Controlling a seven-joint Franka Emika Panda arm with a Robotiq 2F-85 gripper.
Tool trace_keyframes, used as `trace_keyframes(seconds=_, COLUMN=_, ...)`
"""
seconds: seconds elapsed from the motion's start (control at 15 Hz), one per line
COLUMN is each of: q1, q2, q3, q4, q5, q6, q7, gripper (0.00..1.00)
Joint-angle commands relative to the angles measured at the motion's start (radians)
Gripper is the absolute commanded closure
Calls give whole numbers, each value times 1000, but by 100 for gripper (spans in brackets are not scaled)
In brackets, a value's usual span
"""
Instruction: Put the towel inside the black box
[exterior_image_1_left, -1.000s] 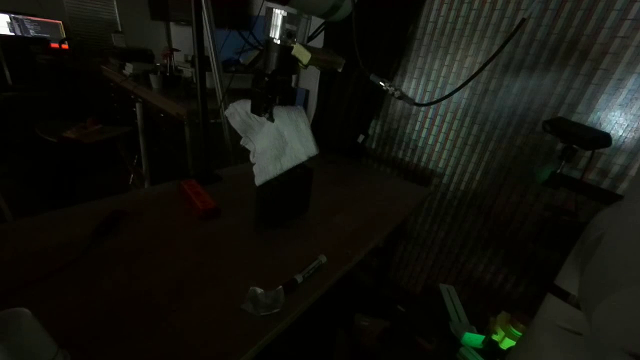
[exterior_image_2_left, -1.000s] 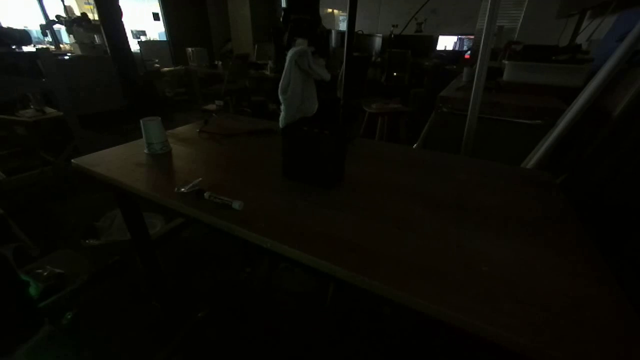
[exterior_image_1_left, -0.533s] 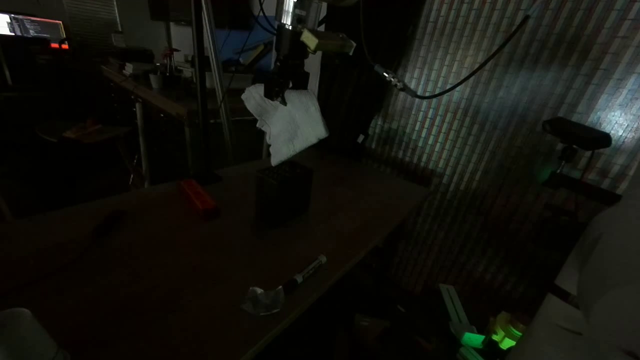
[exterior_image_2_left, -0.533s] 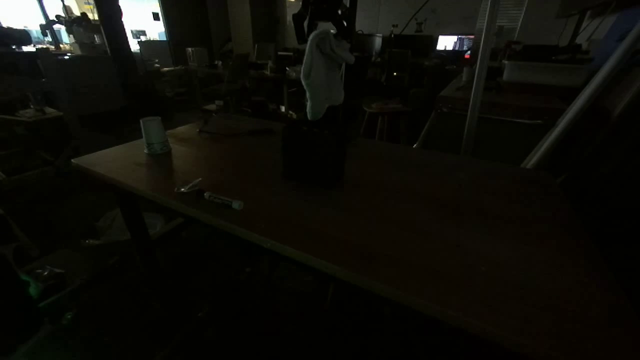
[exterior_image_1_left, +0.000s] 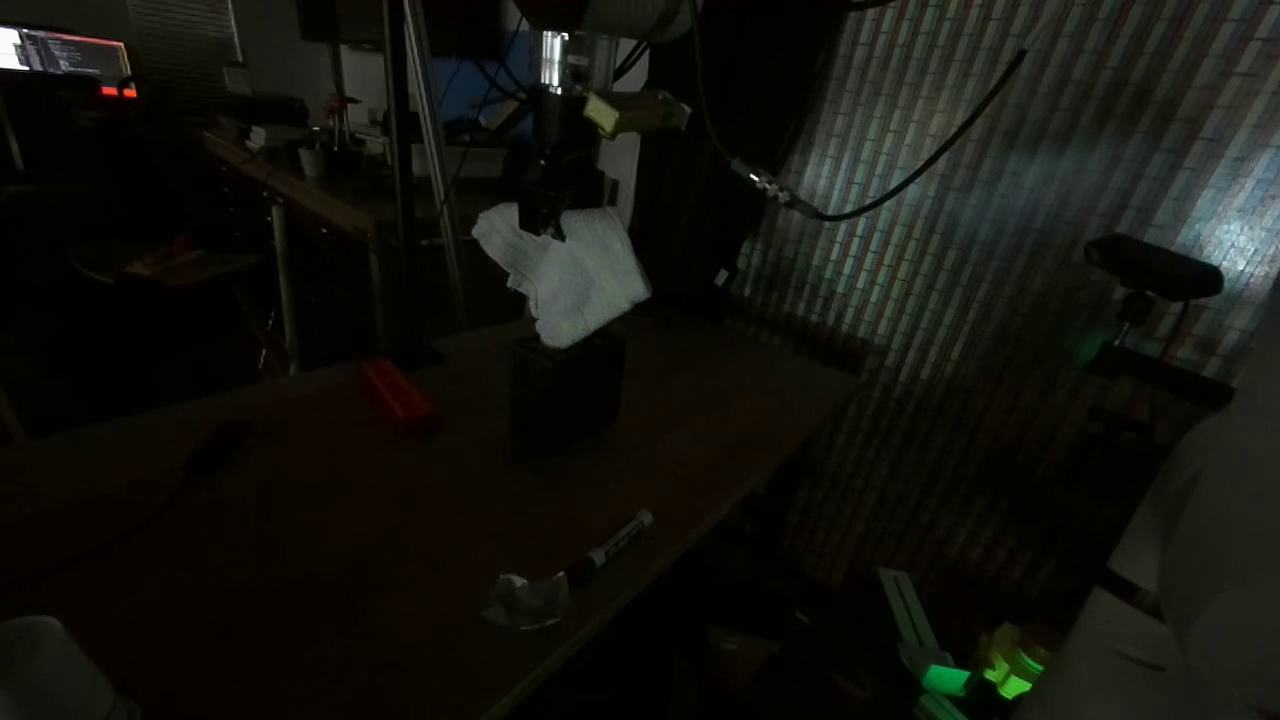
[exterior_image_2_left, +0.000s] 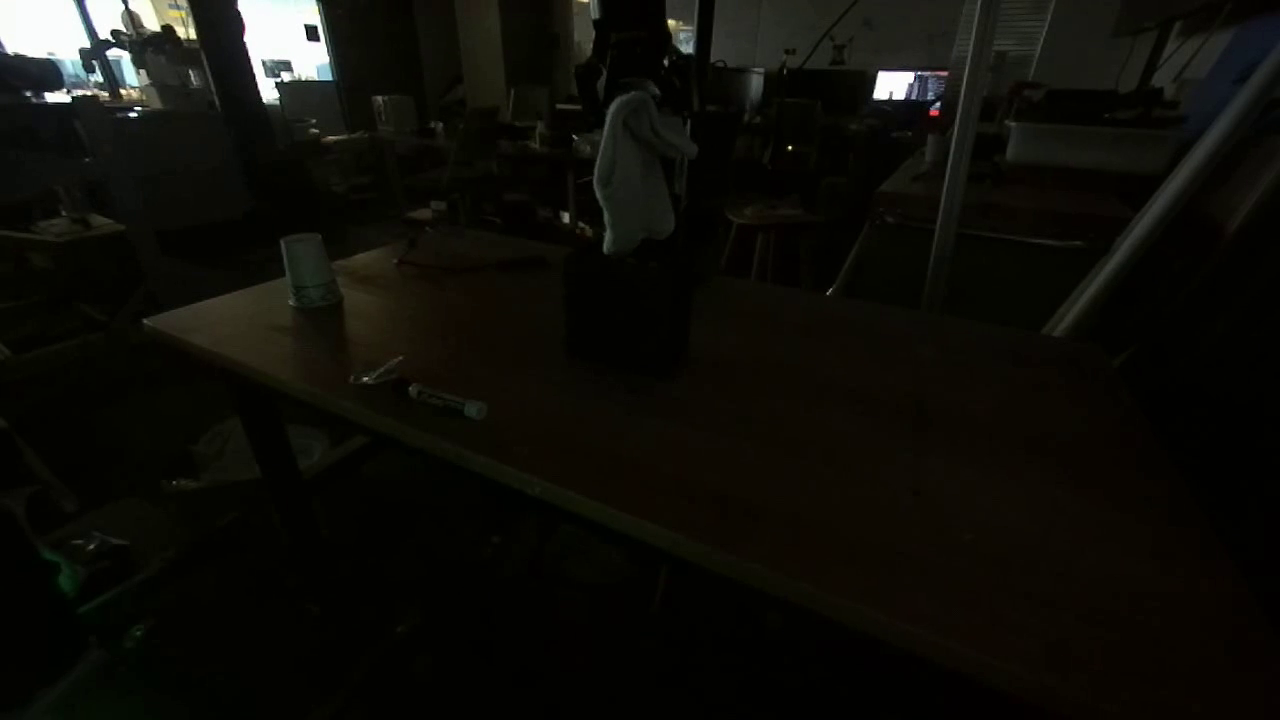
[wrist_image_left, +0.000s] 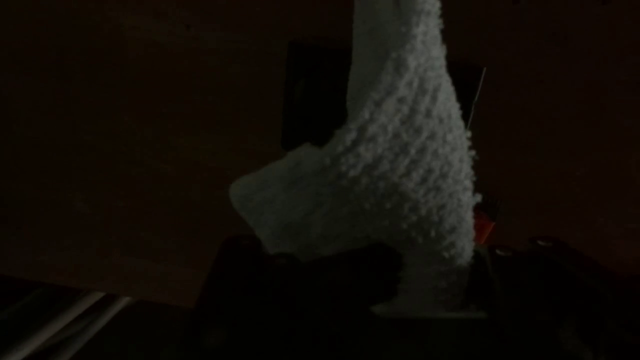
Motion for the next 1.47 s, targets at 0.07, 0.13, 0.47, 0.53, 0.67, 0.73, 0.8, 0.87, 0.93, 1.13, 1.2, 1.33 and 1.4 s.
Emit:
trace_keyframes(seconds=0.07, q1=8, q2=25, q3=4, q4=-12, q5=-8, q6=2, q7=20, gripper=100)
trace_keyframes(seconds=0.13, q1=6, q2=29, q3=3, q4=-22, q5=2, q6=-2, q7=32, gripper=100)
trace_keyframes(seconds=0.47, q1=-6, q2=36, q3=3, q4=-102, q5=82, q6=27, q7=61, gripper=100)
trace_keyframes(seconds=0.53, q1=-7, q2=38, q3=4, q4=-116, q5=103, q6=31, q7=60, gripper=100)
trace_keyframes(seconds=0.67, q1=-7, q2=43, q3=8, q4=-139, q5=146, q6=48, q7=57, gripper=100)
trace_keyframes(seconds=0.73, q1=-5, q2=47, q3=11, q4=-149, q5=166, q6=59, q7=54, gripper=100)
trace_keyframes(seconds=0.8, q1=-4, q2=50, q3=13, q4=-156, q5=183, q6=67, q7=51, gripper=100)
trace_keyframes(seconds=0.87, q1=-3, q2=53, q3=15, q4=-162, q5=198, q6=80, q7=50, gripper=100)
trace_keyframes(seconds=0.93, q1=-4, q2=57, q3=17, q4=-166, q5=214, q6=95, q7=45, gripper=100)
trace_keyframes(seconds=1.13, q1=-6, q2=76, q3=16, q4=-162, q5=211, q6=147, q7=28, gripper=100)
trace_keyframes(seconds=1.2, q1=-7, q2=84, q3=13, q4=-155, q5=194, q6=156, q7=23, gripper=100)
trace_keyframes(seconds=1.33, q1=-9, q2=100, q3=8, q4=-146, q5=171, q6=166, q7=17, gripper=100)
trace_keyframes(seconds=1.4, q1=-10, q2=108, q3=7, q4=-143, q5=160, q6=164, q7=13, gripper=100)
